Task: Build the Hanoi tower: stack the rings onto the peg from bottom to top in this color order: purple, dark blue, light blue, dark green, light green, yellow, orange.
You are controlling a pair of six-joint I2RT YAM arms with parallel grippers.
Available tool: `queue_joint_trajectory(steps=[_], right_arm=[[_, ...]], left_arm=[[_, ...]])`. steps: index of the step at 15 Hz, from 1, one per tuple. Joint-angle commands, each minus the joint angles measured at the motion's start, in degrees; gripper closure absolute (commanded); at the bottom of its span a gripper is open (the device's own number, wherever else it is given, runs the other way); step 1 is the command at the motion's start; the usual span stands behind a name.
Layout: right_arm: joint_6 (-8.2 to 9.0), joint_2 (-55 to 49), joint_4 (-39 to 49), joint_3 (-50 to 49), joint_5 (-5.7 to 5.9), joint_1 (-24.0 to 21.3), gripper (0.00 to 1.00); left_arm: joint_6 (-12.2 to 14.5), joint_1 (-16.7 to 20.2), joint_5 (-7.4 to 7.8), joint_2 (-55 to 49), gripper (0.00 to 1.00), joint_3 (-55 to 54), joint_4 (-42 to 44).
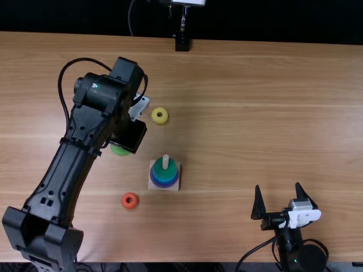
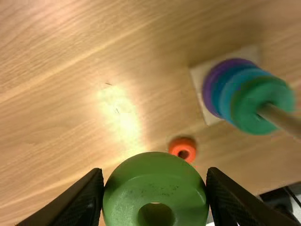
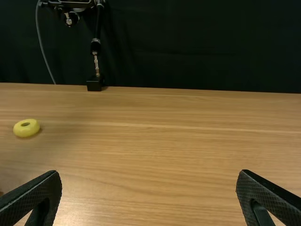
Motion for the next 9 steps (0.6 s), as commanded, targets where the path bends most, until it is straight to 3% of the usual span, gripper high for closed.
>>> queue_joint_trajectory(steps=[1, 4, 9], right_arm=[[0.05, -0.7, 0.3, -0.5, 0.0, -0.8, 0.0], [0.05, -0.7, 0.3, -0.5, 0.0, -0.8, 0.0], [0.05, -0.7, 0.3, -0.5, 0.0, -0.8, 0.0]], left_arm=[[-2.9, -0.9, -0.14, -2.4, 1.0, 3.8, -0.8], [-6.2, -3.7, -0.24, -2.6, 1.0, 6.2, -1.0], [-9.6, -8.3, -0.24, -2.4, 1.0, 7.3, -0.9]])
